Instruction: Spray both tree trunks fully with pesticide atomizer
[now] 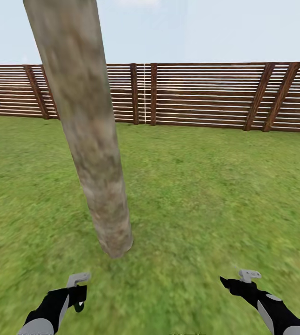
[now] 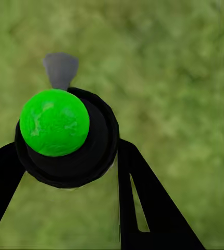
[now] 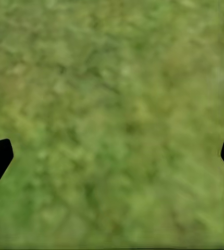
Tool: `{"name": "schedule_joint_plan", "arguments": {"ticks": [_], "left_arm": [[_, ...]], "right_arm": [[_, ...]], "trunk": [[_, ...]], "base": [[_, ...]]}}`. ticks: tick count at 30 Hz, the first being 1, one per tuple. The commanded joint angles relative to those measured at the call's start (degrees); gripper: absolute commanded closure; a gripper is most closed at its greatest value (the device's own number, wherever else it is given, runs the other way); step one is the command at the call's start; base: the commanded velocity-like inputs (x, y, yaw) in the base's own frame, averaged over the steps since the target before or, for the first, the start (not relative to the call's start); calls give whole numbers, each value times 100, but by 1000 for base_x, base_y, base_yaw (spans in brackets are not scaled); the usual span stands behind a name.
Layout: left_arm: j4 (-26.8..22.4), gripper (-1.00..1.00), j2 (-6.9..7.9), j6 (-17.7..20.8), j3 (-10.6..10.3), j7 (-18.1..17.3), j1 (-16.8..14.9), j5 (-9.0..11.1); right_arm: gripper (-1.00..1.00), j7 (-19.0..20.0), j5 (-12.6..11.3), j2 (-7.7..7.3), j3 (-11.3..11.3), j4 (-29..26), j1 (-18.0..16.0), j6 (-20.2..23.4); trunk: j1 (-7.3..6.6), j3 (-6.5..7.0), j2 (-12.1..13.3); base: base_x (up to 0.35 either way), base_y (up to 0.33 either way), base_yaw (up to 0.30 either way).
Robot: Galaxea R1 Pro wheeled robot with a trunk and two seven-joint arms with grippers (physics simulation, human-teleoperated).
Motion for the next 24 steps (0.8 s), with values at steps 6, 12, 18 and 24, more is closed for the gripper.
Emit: {"name": "schedule_joint_plan", "arguments": {"ticks": [6, 12, 18, 24], "left_arm": [[-60, 100, 47, -489, 2, -689, -23, -20], [-440, 100, 307, 408, -395, -1499, -591, -41], [-1612, 100, 382, 1173, -1521, -2170, -589, -148], [-1723, 100, 368, 1465, -1631, -2166, -577, -151]], "right_arm": [[-100, -7, 0, -3, -4, 0, 0, 0], [-100, -18, 9, -15, -5, 7, 0, 0], [-100, -19, 2, -18, -11, 116, 0, 0], [-100, -19, 1, -10, -4, 258, 0, 0]], "trunk": [[0, 0, 0], [0, 0, 0], [0, 0, 0], [0, 0, 0]], "base": [[0, 0, -158], [0, 0, -3], [-29, 0, 0], [-295, 0, 0]]}}
